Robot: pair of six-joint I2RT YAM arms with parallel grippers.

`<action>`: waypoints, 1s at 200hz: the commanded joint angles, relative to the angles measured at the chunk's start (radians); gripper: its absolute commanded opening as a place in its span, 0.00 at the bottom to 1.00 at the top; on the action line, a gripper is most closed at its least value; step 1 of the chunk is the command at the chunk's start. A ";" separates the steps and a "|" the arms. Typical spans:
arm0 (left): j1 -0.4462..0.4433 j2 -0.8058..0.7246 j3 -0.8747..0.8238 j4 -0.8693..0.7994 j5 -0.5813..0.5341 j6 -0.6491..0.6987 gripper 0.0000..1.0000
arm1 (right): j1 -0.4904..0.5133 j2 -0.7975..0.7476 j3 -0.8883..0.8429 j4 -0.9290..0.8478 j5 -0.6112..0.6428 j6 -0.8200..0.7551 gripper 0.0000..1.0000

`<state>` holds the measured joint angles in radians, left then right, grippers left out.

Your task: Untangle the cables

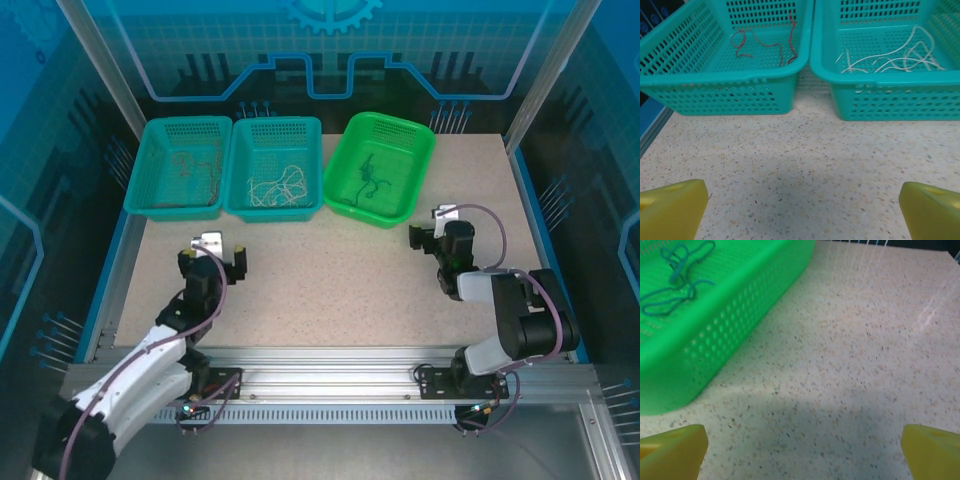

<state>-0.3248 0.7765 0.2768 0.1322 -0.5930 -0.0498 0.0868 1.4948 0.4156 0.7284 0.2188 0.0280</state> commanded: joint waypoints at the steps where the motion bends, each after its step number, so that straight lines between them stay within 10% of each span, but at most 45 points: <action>1: 0.067 0.127 -0.015 0.249 0.108 0.025 0.99 | 0.004 0.007 -0.002 0.061 -0.019 -0.016 1.00; 89: 0.273 0.743 0.163 0.676 0.373 0.069 0.99 | -0.004 0.007 0.004 0.047 -0.044 -0.014 1.00; 125: 0.352 0.760 0.060 0.846 0.566 0.023 0.99 | -0.005 0.007 0.005 0.048 -0.044 -0.013 1.00; 200: 0.350 0.771 0.090 0.810 0.555 0.025 0.99 | -0.005 0.007 0.005 0.046 -0.044 -0.013 1.00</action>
<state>0.0242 1.5387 0.3508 0.9035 -0.0696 -0.0204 0.0860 1.4948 0.4156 0.7425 0.1780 0.0246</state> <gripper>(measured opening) 0.989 0.999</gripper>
